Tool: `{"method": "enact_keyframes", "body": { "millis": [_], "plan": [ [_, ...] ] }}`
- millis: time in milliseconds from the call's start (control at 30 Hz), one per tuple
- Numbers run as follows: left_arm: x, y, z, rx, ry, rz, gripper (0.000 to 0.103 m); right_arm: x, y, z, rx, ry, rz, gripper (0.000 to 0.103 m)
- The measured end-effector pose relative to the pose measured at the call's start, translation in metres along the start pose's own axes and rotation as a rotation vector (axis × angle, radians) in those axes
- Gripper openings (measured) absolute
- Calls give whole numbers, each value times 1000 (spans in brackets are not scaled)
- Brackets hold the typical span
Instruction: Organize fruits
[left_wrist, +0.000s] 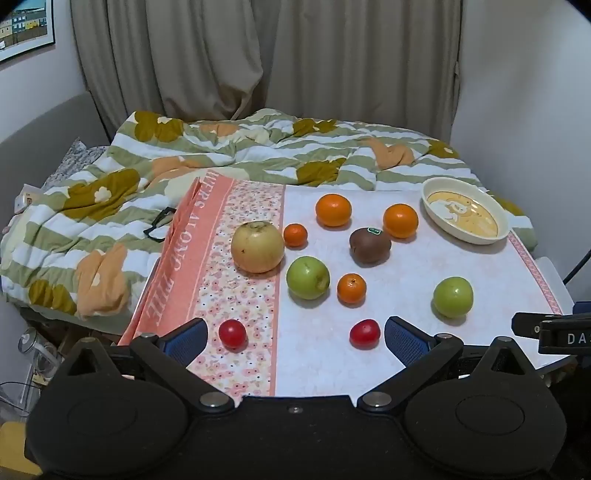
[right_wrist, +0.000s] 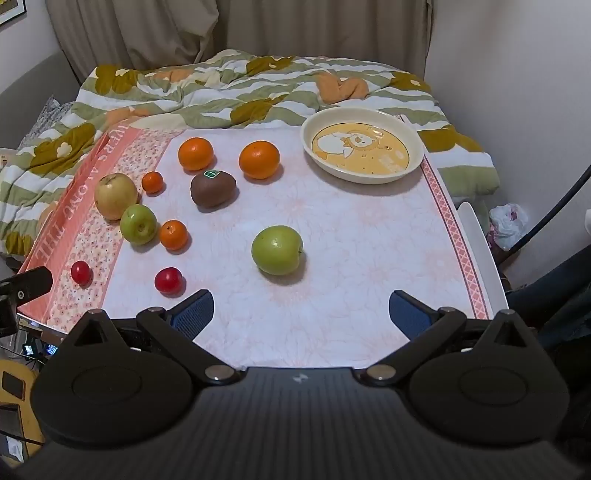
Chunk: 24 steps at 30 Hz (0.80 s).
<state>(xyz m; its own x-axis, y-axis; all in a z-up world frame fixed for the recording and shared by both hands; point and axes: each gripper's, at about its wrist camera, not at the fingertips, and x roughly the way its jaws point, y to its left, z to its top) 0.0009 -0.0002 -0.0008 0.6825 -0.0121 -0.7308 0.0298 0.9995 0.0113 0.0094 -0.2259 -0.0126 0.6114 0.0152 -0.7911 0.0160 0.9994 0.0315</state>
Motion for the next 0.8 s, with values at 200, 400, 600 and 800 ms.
{"method": "enact_keyframes", "body": {
  "millis": [200,400,600,800],
  "plan": [
    [0,0,-1,1,-25,-2,103,0,1,0,-1,-5,-5,103],
    [1,-1,0,6,-26,5,103,0,2,0,-4,-2,-4,103],
    [-2,0,0,4,-29,3,103,-3,3,0,-10,-7,-5,103],
    [-4,2,1,1,-32,0,103,-3,4,-1,-12,-10,-10,103]
  ]
}}
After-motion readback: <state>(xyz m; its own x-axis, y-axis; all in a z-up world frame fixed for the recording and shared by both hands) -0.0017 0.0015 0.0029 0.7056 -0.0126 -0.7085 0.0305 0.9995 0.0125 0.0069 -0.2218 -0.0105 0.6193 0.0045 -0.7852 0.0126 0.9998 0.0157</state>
